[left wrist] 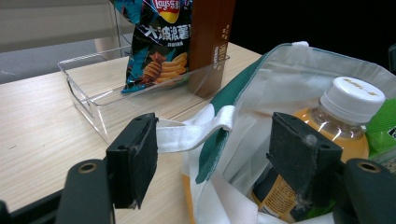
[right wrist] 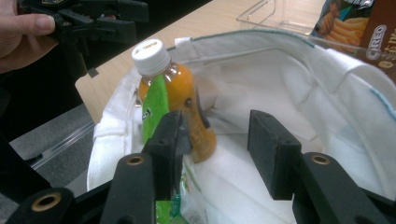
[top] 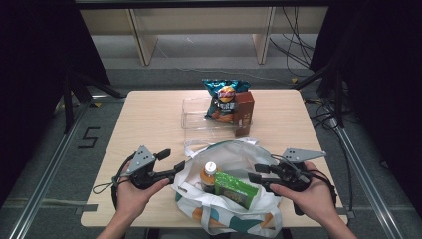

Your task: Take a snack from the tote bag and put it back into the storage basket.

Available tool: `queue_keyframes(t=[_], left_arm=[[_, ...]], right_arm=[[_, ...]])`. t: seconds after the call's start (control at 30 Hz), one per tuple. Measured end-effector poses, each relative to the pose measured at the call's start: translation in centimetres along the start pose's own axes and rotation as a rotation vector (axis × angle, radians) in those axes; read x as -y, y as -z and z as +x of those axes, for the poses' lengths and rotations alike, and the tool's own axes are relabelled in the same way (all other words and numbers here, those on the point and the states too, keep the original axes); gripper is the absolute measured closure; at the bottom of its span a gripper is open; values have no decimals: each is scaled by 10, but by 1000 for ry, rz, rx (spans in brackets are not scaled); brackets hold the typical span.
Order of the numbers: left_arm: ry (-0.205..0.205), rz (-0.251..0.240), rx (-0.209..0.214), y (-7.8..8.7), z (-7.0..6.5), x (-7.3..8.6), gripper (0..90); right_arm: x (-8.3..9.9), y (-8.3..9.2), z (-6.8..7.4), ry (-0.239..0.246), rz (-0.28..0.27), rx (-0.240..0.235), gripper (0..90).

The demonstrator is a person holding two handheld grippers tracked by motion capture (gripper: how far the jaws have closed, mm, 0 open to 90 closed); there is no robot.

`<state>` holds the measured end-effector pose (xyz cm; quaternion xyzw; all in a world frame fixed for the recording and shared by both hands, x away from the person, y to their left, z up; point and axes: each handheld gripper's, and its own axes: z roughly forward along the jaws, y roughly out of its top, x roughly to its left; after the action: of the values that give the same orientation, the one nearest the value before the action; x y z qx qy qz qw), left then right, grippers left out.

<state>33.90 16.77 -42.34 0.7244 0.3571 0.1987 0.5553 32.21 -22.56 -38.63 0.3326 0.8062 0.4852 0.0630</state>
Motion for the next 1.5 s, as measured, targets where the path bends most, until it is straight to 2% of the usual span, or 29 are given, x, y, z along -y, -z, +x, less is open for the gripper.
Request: queue_keyframes(t=[0.03,0.1,0.13,0.17,0.2,0.23,0.27,0.3,0.33,0.4,0.43,0.47,0.53,0.57,0.6,0.63,0.67,0.7,0.73,0.97,1.0,1.07,1.1,1.13,1.17,1.23,1.3,1.47,1.5], left_arm=[[0,1,-1,0,0,0,322],[-3,8,-8,0,0,0,322],[-3,9,-8,0,0,0,322],[-4,9,-7,0,0,0,322],[-3,9,-7,0,0,0,322],[-4,8,-8,0,0,0,322],[-3,8,-8,0,0,0,322],[-3,8,-9,0,0,0,322],[-2,7,-8,0,0,0,322],[-3,8,-9,0,0,0,322],[-2,4,-4,0,0,0,322],[-3,9,-9,1,0,0,322],[-3,8,-9,0,0,0,322],[-3,8,-9,0,0,0,322],[-3,8,-8,0,0,0,322],[-3,9,-8,0,0,0,322],[-3,8,-8,0,0,0,322],[-3,8,-9,1,0,0,322],[-1,2,-2,0,0,0,322],[-4,1,-2,1,1,0,322],[-4,2,-3,1,1,0,322],[-5,5,-8,1,1,0,322],[-5,7,-9,1,0,0,322],[-5,6,-9,1,1,0,322],[-5,7,-10,1,1,0,322],[-5,6,-11,2,1,0,322],[-3,5,-12,2,1,0,322],[-4,5,-11,2,1,0,322],[-3,5,-11,2,1,-1,322]], right_arm=[[1,-1,2,-26,3,-20,559],[2,-3,1,-5,2,-11,552],[3,-4,4,-42,4,-24,549],[4,-3,4,-31,17,-37,544],[4,-4,4,-14,13,-25,539],[5,-5,6,-28,17,-43,533],[5,-4,6,8,23,-31,530],[6,-5,8,-17,19,-31,527],[7,-5,9,-19,37,-43,525],[8,-7,7,12,40,-57,519],[9,-7,10,-15,49,-45,519],[10,-7,10,-10,66,-60,519],[11,-9,8,35,66,-50,521],[13,-10,10,2,76,-60,523],[13,-10,10,10,90,-60,525],[15,-12,8,43,70,-44,527],[15,-12,9,36,97,-48,527],[16,-14,9,36,89,-64,525],[17,-13,11,4,100,-60,525],[18,-14,8,63,79,-42,540],[18,-14,10,39,77,-43,542],[18,-14,10,42,74,-56,542],[18,-13,12,18,87,-69,541],[18,-14,13,18,90,-82,536],[19,-14,12,43,84,-73,533],[18,-14,11,57,77,-67,526],[17,-15,12,39,76,-101,515],[17,-14,13,58,81,-87,488],[18,-15,14,61,60,-66,477]])
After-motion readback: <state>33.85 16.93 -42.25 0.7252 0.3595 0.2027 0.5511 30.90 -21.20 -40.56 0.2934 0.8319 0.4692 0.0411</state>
